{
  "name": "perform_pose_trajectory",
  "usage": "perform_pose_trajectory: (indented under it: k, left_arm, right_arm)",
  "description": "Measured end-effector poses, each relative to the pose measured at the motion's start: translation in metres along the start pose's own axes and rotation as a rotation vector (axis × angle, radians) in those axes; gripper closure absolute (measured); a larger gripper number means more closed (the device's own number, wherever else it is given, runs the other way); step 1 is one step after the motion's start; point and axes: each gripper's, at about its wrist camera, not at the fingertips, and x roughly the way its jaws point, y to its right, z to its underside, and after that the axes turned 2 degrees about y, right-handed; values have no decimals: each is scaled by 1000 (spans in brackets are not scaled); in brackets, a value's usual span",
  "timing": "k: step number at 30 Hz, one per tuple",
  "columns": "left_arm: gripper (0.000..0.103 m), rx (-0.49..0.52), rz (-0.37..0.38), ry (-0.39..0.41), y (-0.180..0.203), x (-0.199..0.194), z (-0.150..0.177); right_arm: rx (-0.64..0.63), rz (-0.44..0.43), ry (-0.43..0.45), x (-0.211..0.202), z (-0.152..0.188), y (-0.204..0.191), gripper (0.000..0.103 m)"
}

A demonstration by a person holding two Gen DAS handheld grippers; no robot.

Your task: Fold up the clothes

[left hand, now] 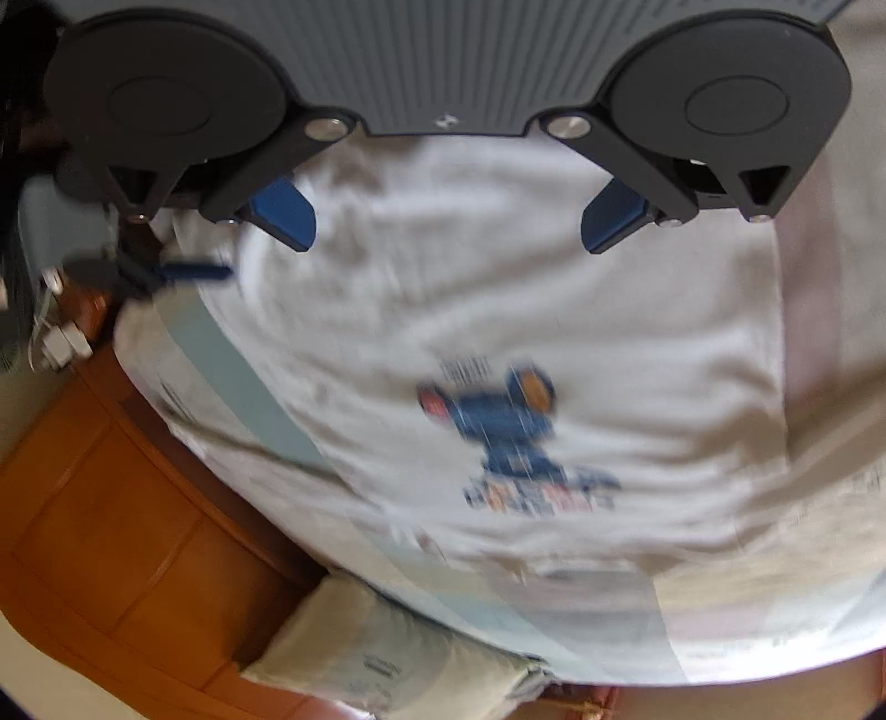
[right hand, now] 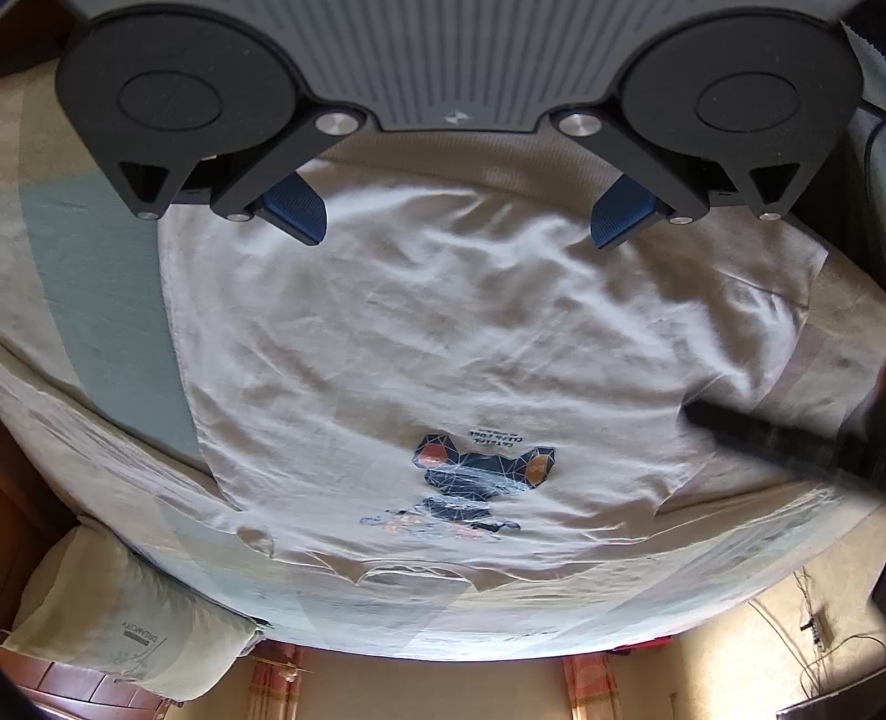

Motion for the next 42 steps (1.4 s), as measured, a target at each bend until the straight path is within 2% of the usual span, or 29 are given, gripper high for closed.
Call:
perform_pose_trajectory:
  k: [4,10,12,16,20,22,27,30,35,38,40,42]
  left_arm:
    - [2,-11,22,-47,3,1,35]
    - [1,-72,6,-74,-14,-14,56]
    - [1,-33,-11,-90,-9,-17,52]
    - [1,27,-40,-65,-5,-26,42]
    - [1,-5,-67,-44,-16,-36,37]
    - [1,-32,-76,-36,-22,-39,37]
    - [1,-79,-25,-18,-25,-36,28]
    - [1,-62,56,-10,-12,-24,19]
    - [1,-45,169,-57,14,16,17]
    - [2,-59,116,-108,13,36,24]
    - [1,-97,142,-91,4,31,26]
    - [1,-146,123,-91,-7,22,26]
  right_arm:
    - [11,12,-1,-5,4,1,0]
    - [4,36,10,-8,0,5,0]
    - [-32,22,17,-2,-9,0,0]
    - [-87,-39,15,21,-28,-19,0]
    - [-138,-51,-30,59,-29,-38,0]
    - [-136,-60,-21,64,-28,-40,0]
    - [-75,-23,-15,55,-18,-16,0]
    - [-36,6,-14,49,-11,0,0]
    - [30,53,-13,38,0,27,0]
    - [21,70,-5,38,2,27,0]
    - [24,62,5,38,4,28,0]
    - [27,49,14,39,5,31,0]
